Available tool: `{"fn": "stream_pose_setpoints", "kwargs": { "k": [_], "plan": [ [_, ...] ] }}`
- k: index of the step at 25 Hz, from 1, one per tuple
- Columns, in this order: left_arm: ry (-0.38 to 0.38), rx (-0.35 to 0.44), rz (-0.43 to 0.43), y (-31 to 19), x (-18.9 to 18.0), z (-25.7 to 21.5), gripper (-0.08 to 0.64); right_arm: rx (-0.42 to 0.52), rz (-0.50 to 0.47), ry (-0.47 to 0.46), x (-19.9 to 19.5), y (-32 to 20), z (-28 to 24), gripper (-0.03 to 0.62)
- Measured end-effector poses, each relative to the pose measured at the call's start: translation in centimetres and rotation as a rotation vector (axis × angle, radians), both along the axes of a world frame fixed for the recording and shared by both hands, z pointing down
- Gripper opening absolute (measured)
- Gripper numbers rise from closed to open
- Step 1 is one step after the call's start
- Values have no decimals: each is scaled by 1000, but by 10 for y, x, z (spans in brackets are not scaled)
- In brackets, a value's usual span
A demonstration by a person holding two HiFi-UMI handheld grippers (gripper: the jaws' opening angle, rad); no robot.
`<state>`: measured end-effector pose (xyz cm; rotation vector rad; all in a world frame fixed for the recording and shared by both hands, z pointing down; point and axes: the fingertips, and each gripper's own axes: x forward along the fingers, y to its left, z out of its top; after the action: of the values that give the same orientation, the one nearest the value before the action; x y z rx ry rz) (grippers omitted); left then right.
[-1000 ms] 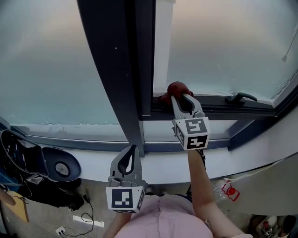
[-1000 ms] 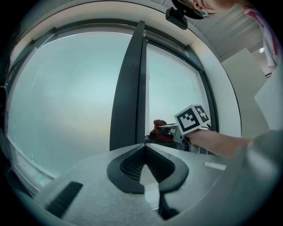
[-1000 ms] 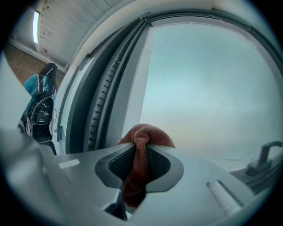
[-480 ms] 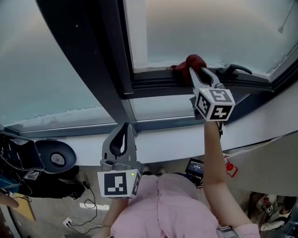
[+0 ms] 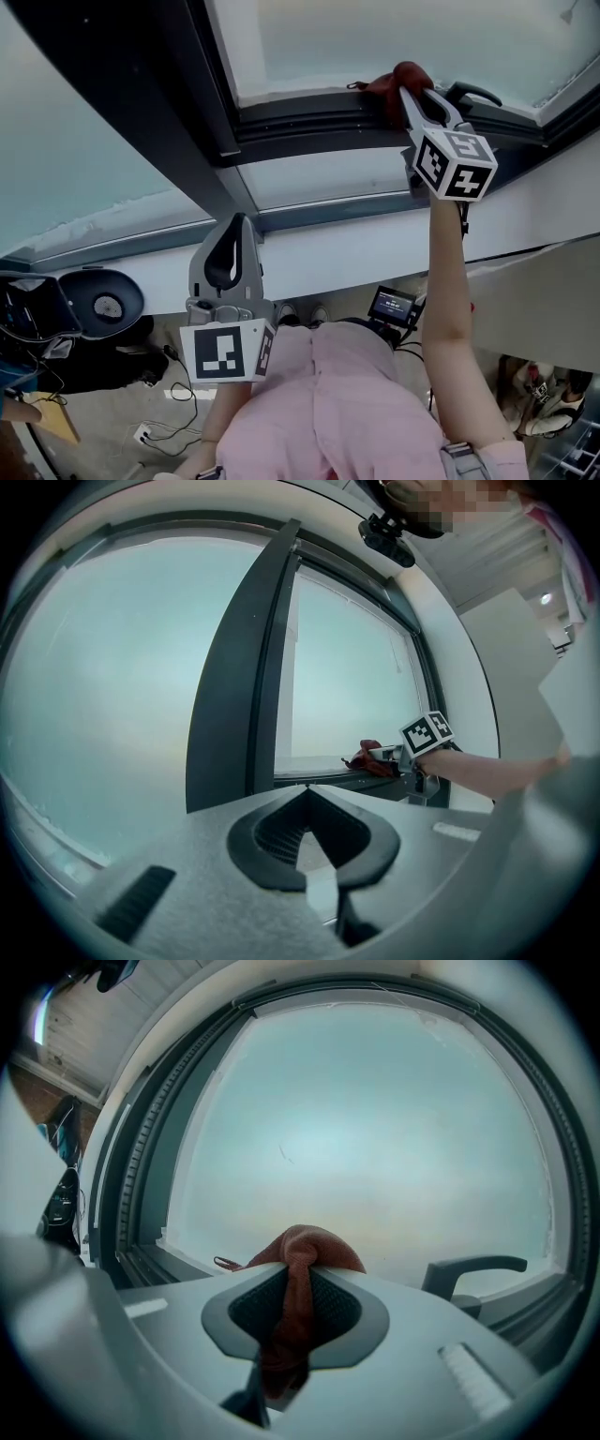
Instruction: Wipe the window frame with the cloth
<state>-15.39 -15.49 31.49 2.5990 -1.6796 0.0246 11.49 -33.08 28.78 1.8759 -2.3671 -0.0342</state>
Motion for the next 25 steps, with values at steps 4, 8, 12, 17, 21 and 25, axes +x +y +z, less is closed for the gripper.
{"fn": "stream_pose_setpoints", "kwargs": {
  "k": [4,8,12,17,21,25],
  "plan": [
    [-1,3,-15,1,-6,-1,-4,43,9,-15,-14,9,-13,69],
    [-1,3,-41,3,-21,-3,-3,152,-59,-61,-71,47,-44,69],
    [-3,13,-74,7,-38,-6,-3,201,-202,-68,-152,77,-55,69],
    [-4,12,-107,13,-59,-6,-3,151,-331,-22,-228,78,-34,69],
    [2,5,-134,18,-73,-4,-3,72,-373,-28,-257,65,-5,69],
    [8,-11,-156,21,-84,0,-4,32,-379,-72,-260,54,8,67]
  ]
}}
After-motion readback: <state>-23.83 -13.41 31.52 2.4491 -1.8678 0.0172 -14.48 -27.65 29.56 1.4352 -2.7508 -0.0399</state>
